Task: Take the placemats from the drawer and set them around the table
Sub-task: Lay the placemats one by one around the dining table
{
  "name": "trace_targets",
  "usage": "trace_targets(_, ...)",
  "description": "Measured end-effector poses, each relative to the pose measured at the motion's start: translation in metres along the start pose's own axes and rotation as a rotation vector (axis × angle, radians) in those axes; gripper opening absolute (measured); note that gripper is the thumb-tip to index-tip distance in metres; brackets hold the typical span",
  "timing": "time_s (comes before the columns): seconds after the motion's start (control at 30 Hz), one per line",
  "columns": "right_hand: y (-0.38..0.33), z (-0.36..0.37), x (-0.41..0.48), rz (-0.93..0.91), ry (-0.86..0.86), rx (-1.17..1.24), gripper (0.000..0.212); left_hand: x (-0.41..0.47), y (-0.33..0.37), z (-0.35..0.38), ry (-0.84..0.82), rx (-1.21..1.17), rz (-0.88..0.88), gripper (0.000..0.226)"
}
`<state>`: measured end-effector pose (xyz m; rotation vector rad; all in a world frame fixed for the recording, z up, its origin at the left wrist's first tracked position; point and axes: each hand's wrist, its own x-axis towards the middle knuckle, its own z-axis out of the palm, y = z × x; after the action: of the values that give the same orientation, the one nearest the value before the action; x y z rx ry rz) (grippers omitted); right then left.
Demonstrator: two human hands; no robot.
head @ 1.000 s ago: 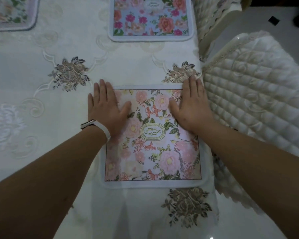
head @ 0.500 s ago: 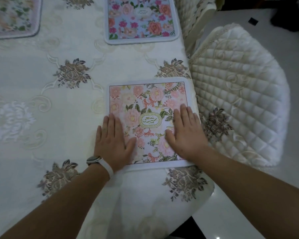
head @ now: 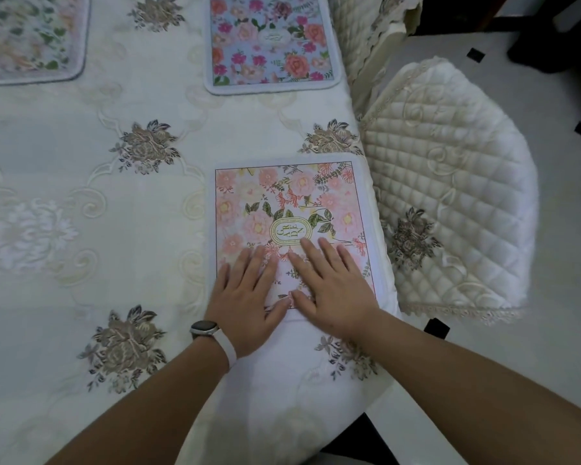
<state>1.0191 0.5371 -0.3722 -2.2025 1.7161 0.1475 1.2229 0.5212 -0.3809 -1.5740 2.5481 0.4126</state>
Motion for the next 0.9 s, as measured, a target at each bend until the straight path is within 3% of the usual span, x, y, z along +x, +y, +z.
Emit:
trace_targets(0.23, 0.034, -0.017, 0.021, 0.209, 0.015, 0.046, 0.074, 0.014, -0.015, -0.005, 0.021, 0.004, -0.101, 0.077)
trace_targets(0.53, 0.030, -0.031, 0.094, 0.135, 0.052, 0.066, 0.060, 0.105, -0.006, -0.025, 0.032, 0.012, 0.001, 0.058)
trace_targets(0.7, 0.056, -0.039, 0.103, 0.167, 0.069, 0.073, 0.069, 0.115, -0.030, -0.035, 0.065, -0.047, -0.218, 0.065)
trace_targets(0.9, 0.075, -0.041, 0.083, 0.223, 0.042, 0.117, 0.073, 0.088, -0.039, -0.037, 0.025, -0.119, -0.360, 0.068)
